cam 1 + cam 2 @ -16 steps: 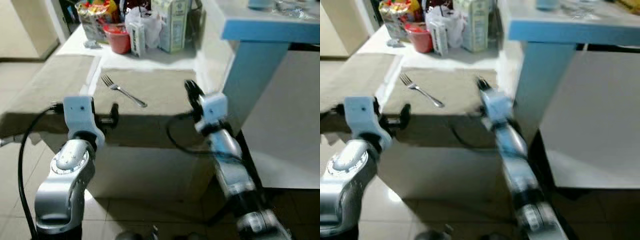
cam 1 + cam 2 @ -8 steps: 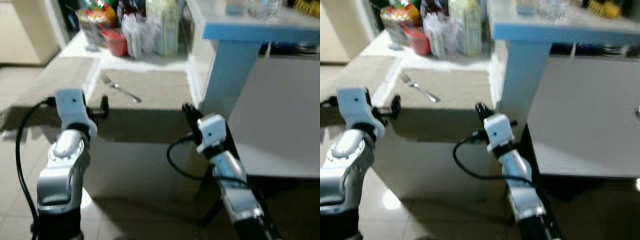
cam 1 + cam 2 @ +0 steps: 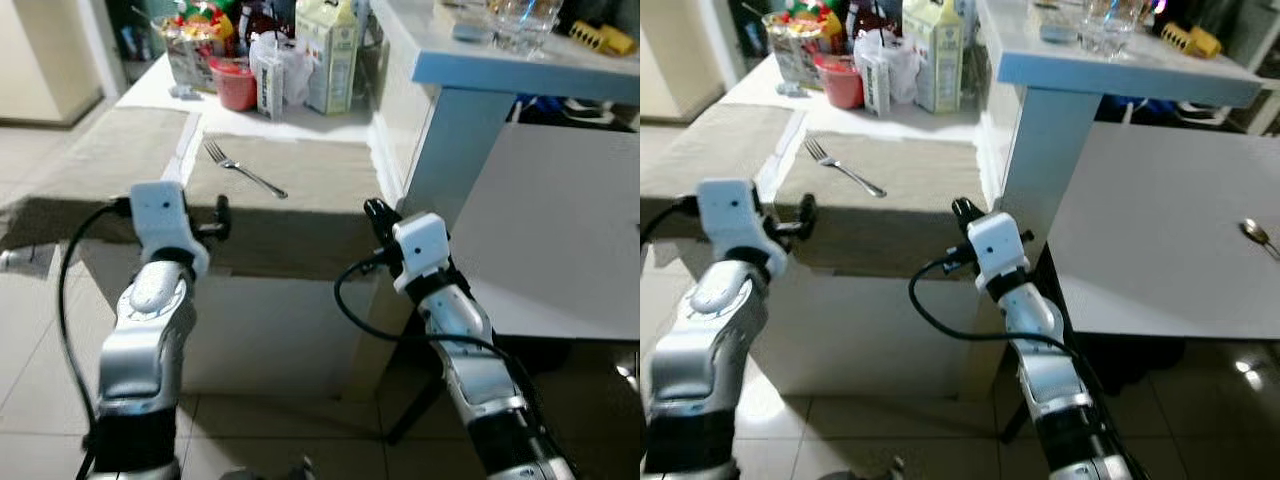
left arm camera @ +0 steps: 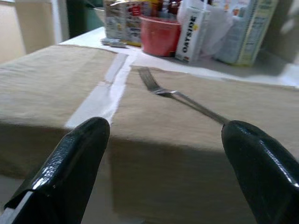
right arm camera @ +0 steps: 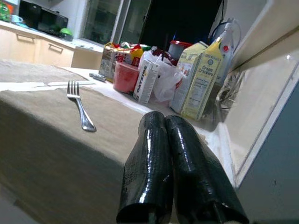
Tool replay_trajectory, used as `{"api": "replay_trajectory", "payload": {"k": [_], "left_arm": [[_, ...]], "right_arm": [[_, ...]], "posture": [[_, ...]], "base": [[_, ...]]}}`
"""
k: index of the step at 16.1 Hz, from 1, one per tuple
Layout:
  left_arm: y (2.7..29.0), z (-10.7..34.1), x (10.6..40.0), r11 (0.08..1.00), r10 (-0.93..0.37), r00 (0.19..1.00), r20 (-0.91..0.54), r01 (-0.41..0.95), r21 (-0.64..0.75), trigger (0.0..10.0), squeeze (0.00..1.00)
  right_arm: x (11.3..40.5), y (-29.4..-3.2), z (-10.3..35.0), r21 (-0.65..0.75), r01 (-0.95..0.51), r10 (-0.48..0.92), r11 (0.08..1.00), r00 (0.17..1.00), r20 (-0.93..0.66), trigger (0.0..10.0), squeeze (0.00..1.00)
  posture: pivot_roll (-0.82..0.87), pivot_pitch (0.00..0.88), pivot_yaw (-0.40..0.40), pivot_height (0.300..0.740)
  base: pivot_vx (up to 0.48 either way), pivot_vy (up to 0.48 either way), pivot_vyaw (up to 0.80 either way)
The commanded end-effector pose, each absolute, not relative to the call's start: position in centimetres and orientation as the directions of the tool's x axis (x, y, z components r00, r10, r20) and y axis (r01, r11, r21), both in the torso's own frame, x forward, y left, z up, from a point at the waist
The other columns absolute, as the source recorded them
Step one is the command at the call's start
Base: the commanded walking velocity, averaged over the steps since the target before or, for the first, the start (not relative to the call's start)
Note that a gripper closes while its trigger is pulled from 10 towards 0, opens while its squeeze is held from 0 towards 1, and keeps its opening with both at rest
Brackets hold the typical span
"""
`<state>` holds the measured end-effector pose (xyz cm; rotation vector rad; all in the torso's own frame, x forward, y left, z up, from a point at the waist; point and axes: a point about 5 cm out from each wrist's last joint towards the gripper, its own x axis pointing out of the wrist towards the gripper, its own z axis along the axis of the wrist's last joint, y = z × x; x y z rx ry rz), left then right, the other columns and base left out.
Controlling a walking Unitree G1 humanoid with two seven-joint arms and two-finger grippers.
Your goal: Setting the table
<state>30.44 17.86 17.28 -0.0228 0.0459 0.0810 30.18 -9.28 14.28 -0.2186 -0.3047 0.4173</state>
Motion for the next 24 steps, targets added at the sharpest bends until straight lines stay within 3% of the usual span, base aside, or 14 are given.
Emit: {"api": "replay_trajectory", "payload": {"k": [1, 7, 11, 15, 24], "left_arm": [[17.5, 18.5, 31.5, 0.999, 0.053, 0.999, 0.001, -0.053, 0.001, 10.0, 0.00], [17.2, 19.2, 32.0, 1.000, -0.014, 1.000, 0.020, 0.014, 0.006, 10.0, 0.00], [17.0, 19.2, 32.4, 1.000, -0.031, 0.999, 0.015, 0.031, 0.004, 10.0, 0.00], [17.2, 19.3, 33.1, 0.999, -0.028, 0.999, 0.025, 0.027, 0.036, 10.0, 0.00], [21.3, 18.9, 35.8, 0.997, 0.075, 0.994, -0.076, -0.072, 0.041, 10.0, 0.00]], "right_arm": [[30.4, -9.4, 14.7, -0.255, -0.354, 0.415, 0.900, 0.874, 0.253, 10.0, 0.00], [30.2, -10.6, 14.2, -0.214, -0.248, 0.296, 0.945, 0.926, 0.234, 10.0, 0.00], [29.8, -10.4, 14.0, -0.198, -0.253, 0.294, 0.947, 0.930, 0.221, 10.0, 0.00], [28.8, -10.3, 14.4, -0.249, -0.265, 0.326, 0.931, 0.913, 0.245, 10.0, 0.00], [25.8, -11.3, 15.7, -0.287, -0.265, 0.350, 0.920, 0.886, 0.303, 10.0, 0.00]], "posture": [[-0.02, 0.000, -0.026, 0.740], [-0.08, 0.007, 0.068, 0.740], [-0.08, 0.016, 0.075, 0.740], [-0.10, 0.031, 0.075, 0.706], [-0.13, 0.044, 0.098, 0.702]], "base": [[0.000, 0.000, 0.00], [0.061, 0.000, 0.00], [0.434, 0.000, -0.25], [0.428, 0.000, -0.41], [0.000, 0.000, 0.00]]}}
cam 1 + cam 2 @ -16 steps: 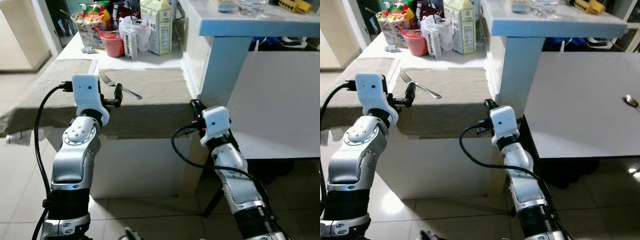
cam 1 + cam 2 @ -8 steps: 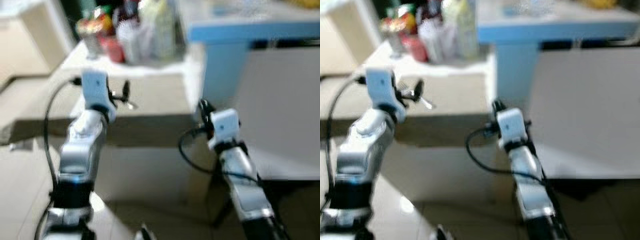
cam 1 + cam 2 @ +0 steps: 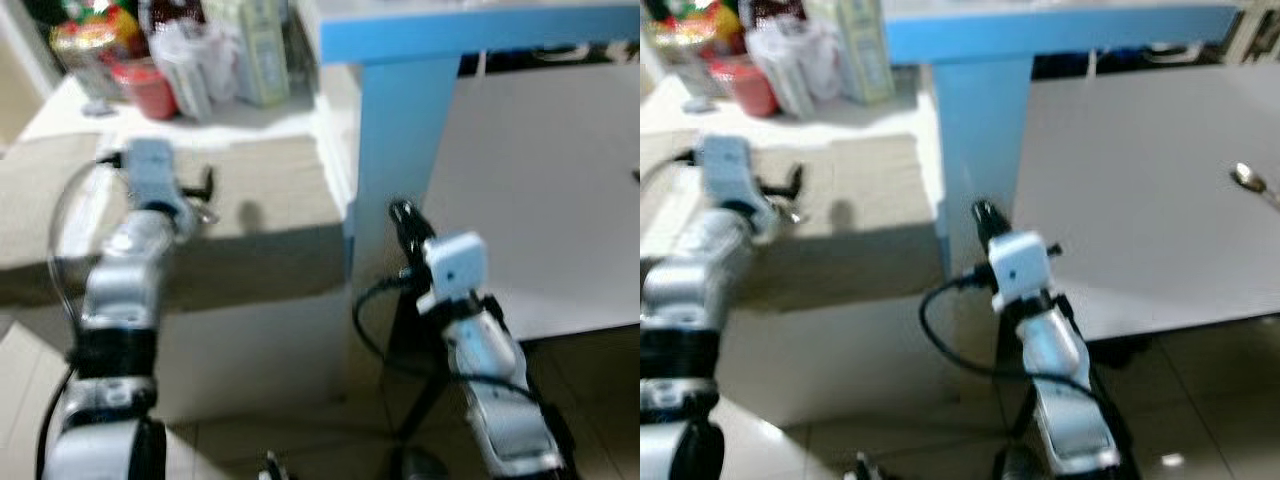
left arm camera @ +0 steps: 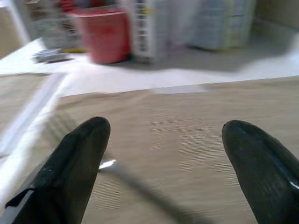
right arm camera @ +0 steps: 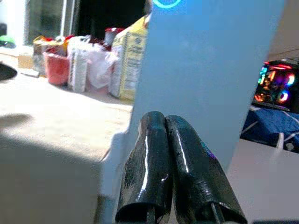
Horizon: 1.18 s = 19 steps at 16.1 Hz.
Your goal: Setting the table
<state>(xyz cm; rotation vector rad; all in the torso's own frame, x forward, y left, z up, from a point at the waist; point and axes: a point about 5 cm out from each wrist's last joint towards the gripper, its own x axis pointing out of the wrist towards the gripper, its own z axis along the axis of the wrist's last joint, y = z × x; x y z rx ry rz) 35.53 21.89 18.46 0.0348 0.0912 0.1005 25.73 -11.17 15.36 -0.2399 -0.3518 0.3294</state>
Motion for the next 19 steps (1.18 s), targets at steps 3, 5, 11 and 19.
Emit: {"api": "replay_trajectory", "payload": {"k": [3, 5, 11, 19], "left_arm": [[23.7, 19.5, 37.3, 0.993, 0.110, 0.987, -0.120, -0.103, 0.061, 10.0, 0.00], [24.8, 20.3, 38.3, 0.993, 0.115, 0.982, -0.149, -0.108, 0.054, 10.0, 0.00], [23.7, 21.9, 39.7, 0.949, 0.311, 0.936, -0.165, -0.314, 0.010, 10.0, 0.00], [23.2, 23.1, 38.1, 0.890, 0.455, 0.887, -0.077, -0.456, 0.008, 10.0, 0.00]], "right_arm": [[24.8, -12.9, 15.9, -0.305, -0.245, 0.335, 0.920, 0.897, 0.288, 10.0, 0.00], [24.2, -13.5, 16.3, -0.320, -0.226, 0.322, 0.920, 0.901, 0.289, 10.0, 0.00], [21.5, -15.7, 15.4, -0.352, -0.188, 0.272, 0.917, 0.940, 0.205, 10.0, 0.00], [23.6, -16.3, 14.4, -0.394, -0.269, 0.349, 0.879, 0.926, 0.147, 10.0, 0.00]], "posture": [[-0.17, 0.046, 0.111, 0.702], [-0.19, 0.055, 0.131, 0.702], [-0.23, 0.107, 0.105, 0.702], [-0.15, 0.055, 0.011, 0.702]], "base": [[0.000, 0.000, 0.00], [0.000, 0.000, 0.00], [0.000, 0.000, 0.00], [0.000, 0.000, 0.00]]}}
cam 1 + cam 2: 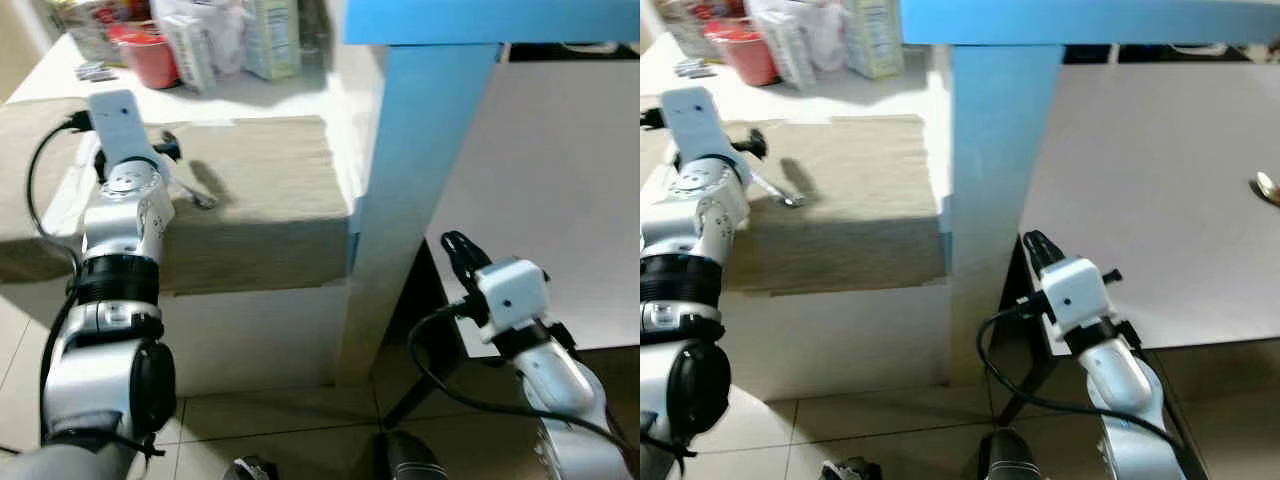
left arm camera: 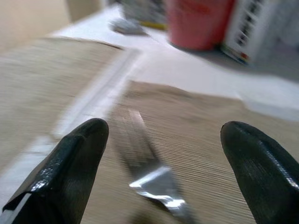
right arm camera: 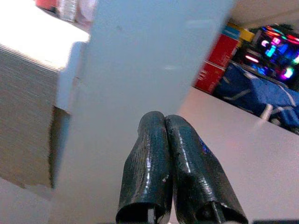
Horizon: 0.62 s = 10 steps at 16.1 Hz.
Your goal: Setting the table
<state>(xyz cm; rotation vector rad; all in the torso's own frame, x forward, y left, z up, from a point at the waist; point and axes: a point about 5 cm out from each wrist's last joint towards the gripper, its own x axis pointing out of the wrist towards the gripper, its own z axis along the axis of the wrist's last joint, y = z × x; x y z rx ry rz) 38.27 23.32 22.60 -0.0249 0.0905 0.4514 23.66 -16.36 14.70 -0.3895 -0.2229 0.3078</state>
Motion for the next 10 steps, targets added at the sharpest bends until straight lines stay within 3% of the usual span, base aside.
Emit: {"api": "replay_trajectory", "payload": {"k": [1, 10], "left_arm": [[23.0, 23.2, 37.9, 0.886, 0.463, 0.883, -0.073, -0.464, -0.006, 10.0, 0.00], [21.7, 20.3, 38.5, 0.875, 0.454, 0.867, -0.205, -0.477, -0.081, 10.0, 0.00]], "right_arm": [[23.8, -16.1, 14.3, -0.392, -0.275, 0.354, 0.878, 0.924, 0.144, 10.0, 0.00], [24.6, -14.9, 14.2, -0.374, -0.295, 0.378, 0.879, 0.910, 0.172, 10.0, 0.00]], "posture": [[-0.14, 0.051, 0.011, 0.702], [-0.15, 0.036, 0.031, 0.702]], "base": [[0.000, 0.000, 0.00], [0.000, 0.000, 0.00]]}}
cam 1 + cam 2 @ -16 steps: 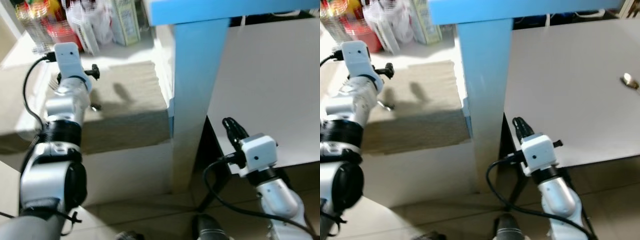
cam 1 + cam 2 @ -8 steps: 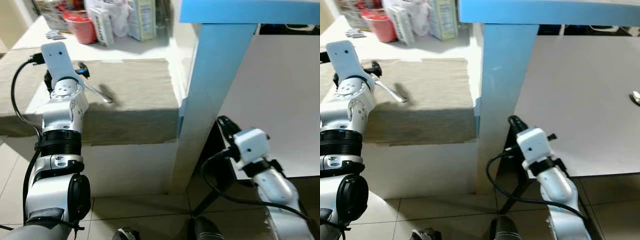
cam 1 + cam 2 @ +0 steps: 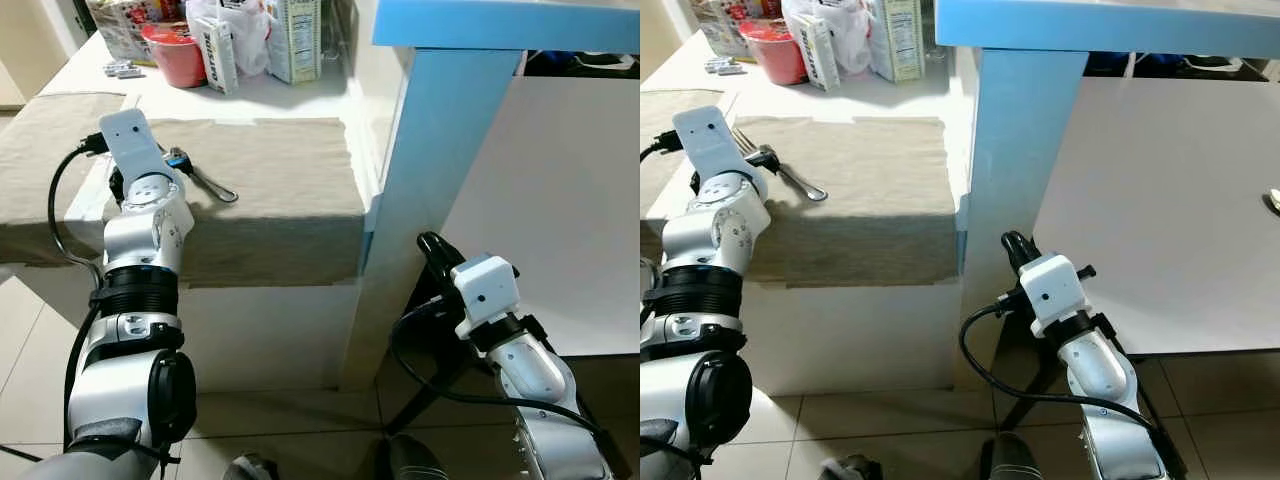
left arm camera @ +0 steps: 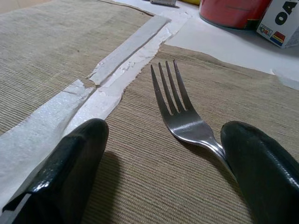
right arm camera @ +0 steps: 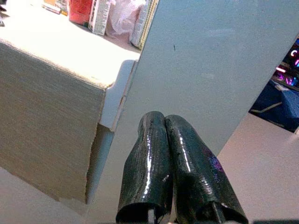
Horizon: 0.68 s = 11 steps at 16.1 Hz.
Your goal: Setting the table
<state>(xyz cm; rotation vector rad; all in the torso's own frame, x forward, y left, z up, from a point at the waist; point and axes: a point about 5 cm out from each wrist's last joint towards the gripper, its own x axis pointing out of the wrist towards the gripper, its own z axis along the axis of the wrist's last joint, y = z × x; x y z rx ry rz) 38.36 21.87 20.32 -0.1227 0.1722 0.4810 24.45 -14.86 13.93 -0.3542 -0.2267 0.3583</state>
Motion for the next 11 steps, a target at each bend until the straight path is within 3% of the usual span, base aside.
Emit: {"api": "replay_trajectory", "payload": {"k": [1, 11], "left_arm": [[21.6, 20.2, 38.6, 0.876, 0.453, 0.868, -0.206, -0.476, -0.079, 10.0, 0.00], [19.0, 19.1, 40.0, 0.929, 0.336, 0.912, -0.235, -0.362, -0.075, 10.0, 0.00]], "right_arm": [[24.6, -14.9, 14.3, -0.373, -0.294, 0.378, 0.880, 0.909, 0.174, 10.0, 0.00], [23.8, -15.3, 14.4, -0.384, -0.281, 0.364, 0.880, 0.917, 0.163, 10.0, 0.00]], "posture": [[-0.15, 0.036, 0.031, 0.702], [-0.19, 0.073, 0.038, 0.702]], "base": [[0.000, 0.000, 0.00], [0.000, 0.000, 0.00]]}}
